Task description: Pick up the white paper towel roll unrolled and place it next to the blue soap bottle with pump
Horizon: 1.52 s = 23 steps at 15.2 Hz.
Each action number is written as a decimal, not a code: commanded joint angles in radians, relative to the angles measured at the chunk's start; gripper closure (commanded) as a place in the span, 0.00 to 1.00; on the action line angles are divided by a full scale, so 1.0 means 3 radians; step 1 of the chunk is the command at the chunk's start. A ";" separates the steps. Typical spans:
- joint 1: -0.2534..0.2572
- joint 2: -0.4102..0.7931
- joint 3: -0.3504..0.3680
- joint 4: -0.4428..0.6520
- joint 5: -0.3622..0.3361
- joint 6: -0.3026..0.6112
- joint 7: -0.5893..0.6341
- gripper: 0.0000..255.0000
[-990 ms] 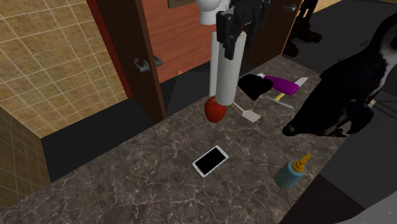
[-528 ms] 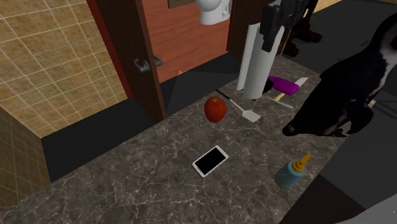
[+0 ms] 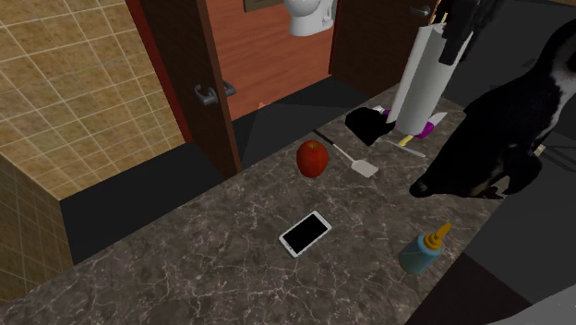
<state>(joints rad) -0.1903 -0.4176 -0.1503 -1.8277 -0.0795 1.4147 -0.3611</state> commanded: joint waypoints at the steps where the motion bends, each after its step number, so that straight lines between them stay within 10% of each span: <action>1: -0.0028 -0.0059 -0.0058 -0.0082 -0.0032 0.0027 -0.0085 1.00; 23: -0.0058 -0.0313 -0.0093 -0.1297 -0.0087 0.0990 -0.0033 1.00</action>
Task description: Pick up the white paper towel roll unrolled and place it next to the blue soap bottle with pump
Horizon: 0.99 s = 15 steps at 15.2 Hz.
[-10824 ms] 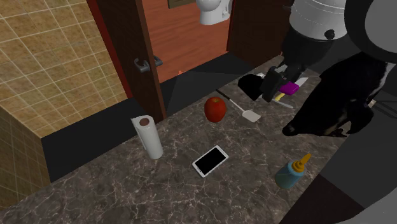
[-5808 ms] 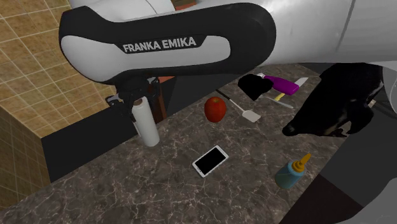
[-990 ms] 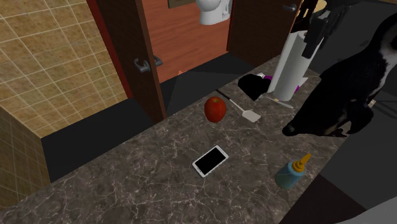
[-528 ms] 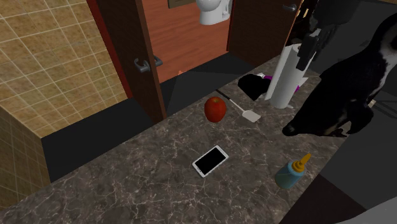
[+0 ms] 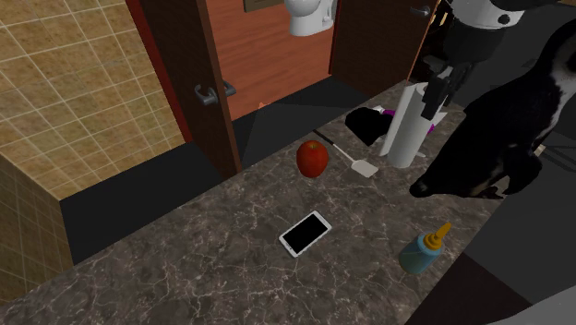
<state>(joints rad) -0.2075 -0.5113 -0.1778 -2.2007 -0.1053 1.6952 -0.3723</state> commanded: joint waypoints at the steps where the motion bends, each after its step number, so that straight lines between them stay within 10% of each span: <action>1: -0.0001 -0.0004 -0.0004 -0.0101 -0.0004 0.0099 0.0006 1.00; 15: -0.0018 0.0028 -0.0050 -0.0703 -0.0039 0.0733 0.0023 1.00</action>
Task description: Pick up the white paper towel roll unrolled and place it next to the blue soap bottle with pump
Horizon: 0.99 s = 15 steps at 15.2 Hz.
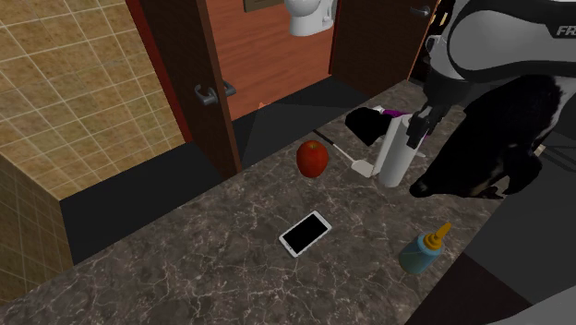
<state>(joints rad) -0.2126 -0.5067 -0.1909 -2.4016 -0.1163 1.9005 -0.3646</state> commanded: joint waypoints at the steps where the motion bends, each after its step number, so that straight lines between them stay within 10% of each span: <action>1: -0.0002 0.0022 -0.0010 -0.0072 -0.0005 0.0095 -0.0002 1.00; 15: -0.0011 0.0210 -0.0065 -0.0512 -0.0032 0.0723 0.0004 1.00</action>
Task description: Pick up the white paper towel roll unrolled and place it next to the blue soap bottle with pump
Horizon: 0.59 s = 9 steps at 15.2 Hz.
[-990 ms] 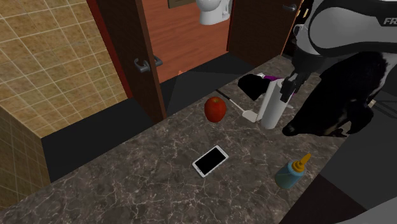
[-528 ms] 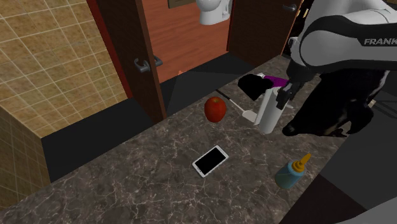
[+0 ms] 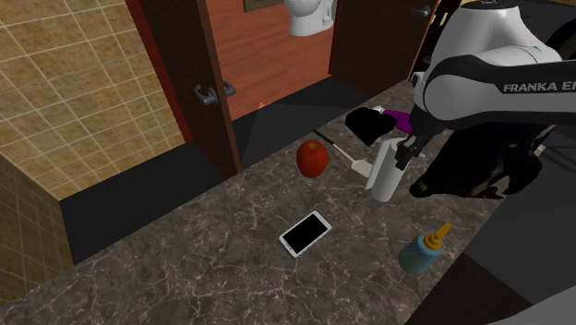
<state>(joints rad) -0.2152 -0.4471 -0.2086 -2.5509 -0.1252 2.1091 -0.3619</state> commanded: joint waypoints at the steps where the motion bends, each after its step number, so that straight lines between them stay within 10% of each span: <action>1: -0.0002 0.0012 -0.0006 -0.0014 -0.0002 0.0028 -0.0005 1.00; 6: -0.0002 0.0012 -0.0006 -0.0014 -0.0002 0.0028 -0.0005 1.00; 7: -0.0002 0.0012 -0.0006 -0.0014 -0.0002 0.0028 -0.0004 0.00; 9: -0.0002 0.0012 -0.0006 -0.0014 -0.0002 0.0028 -0.0004 0.00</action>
<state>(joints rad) -0.2158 -0.4435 -0.2104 -2.5550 -0.1258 2.1175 -0.3633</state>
